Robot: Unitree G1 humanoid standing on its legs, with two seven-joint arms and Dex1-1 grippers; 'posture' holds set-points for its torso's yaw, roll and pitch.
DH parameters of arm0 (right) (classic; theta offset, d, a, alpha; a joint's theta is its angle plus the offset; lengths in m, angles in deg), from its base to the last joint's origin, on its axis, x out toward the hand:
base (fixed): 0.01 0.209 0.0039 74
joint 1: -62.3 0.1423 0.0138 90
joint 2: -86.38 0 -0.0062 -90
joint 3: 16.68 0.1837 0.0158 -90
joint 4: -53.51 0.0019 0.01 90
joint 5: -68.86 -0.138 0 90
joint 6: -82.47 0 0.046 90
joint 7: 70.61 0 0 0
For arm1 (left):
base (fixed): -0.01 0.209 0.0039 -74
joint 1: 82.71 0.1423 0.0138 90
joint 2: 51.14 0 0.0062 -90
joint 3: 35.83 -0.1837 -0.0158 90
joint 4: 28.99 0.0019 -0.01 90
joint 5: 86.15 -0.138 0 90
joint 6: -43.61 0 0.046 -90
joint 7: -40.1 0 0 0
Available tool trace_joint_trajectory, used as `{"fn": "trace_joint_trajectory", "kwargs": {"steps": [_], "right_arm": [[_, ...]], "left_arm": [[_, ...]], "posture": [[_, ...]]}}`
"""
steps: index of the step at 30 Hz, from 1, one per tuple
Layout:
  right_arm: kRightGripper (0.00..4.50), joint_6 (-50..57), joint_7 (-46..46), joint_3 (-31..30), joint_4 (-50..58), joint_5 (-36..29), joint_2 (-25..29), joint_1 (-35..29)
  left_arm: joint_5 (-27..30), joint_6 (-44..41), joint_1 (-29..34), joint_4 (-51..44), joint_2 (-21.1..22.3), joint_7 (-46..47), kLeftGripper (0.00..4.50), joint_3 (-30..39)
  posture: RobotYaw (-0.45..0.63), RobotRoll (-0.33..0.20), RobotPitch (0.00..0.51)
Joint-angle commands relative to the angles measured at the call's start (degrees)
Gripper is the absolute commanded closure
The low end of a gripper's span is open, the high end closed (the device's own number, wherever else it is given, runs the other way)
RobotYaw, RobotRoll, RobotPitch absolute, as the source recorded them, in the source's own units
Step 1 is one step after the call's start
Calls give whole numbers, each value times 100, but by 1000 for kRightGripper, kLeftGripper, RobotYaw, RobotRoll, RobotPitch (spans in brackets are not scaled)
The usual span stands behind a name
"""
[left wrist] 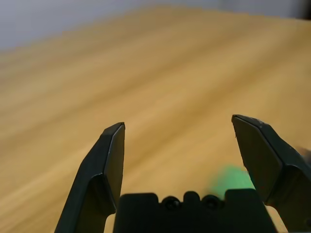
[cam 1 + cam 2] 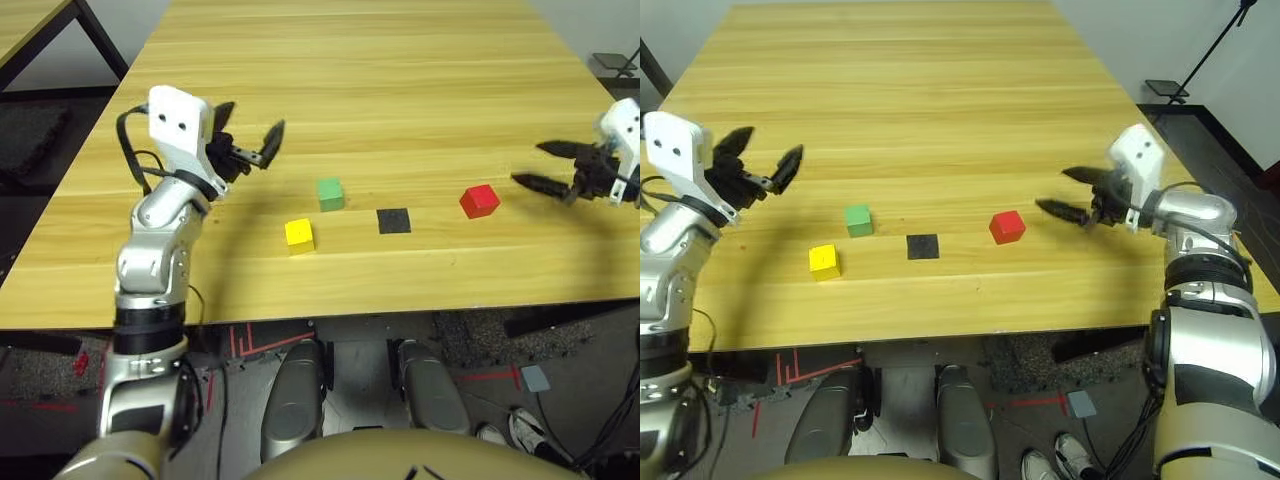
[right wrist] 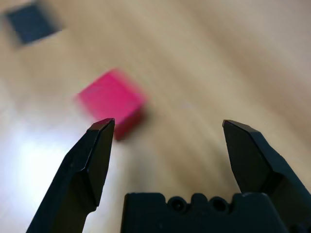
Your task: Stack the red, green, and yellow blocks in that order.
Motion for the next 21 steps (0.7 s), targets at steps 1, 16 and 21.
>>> {"fn": "trace_joint_trajectory", "kwargs": {"steps": [1, 16, 21], "right_arm": [[0, -293, 305, -406, -232, 454, 63, 346], [0, -984, -407, -1269, -821, 1637, -657, 1419], [0, -978, -246, -1298, -887, 1720, -882, 1473]], "left_arm": [[256, -419, -191, -225, 224, -591, 20, -362], [284, -1028, 302, -1382, 125, -283, 20, -889], [313, -1200, 480, -1580, 166, -72, 20, -781]], "posture": [[220, -181, 104], [362, -203, 98], [412, -207, 100]]}}
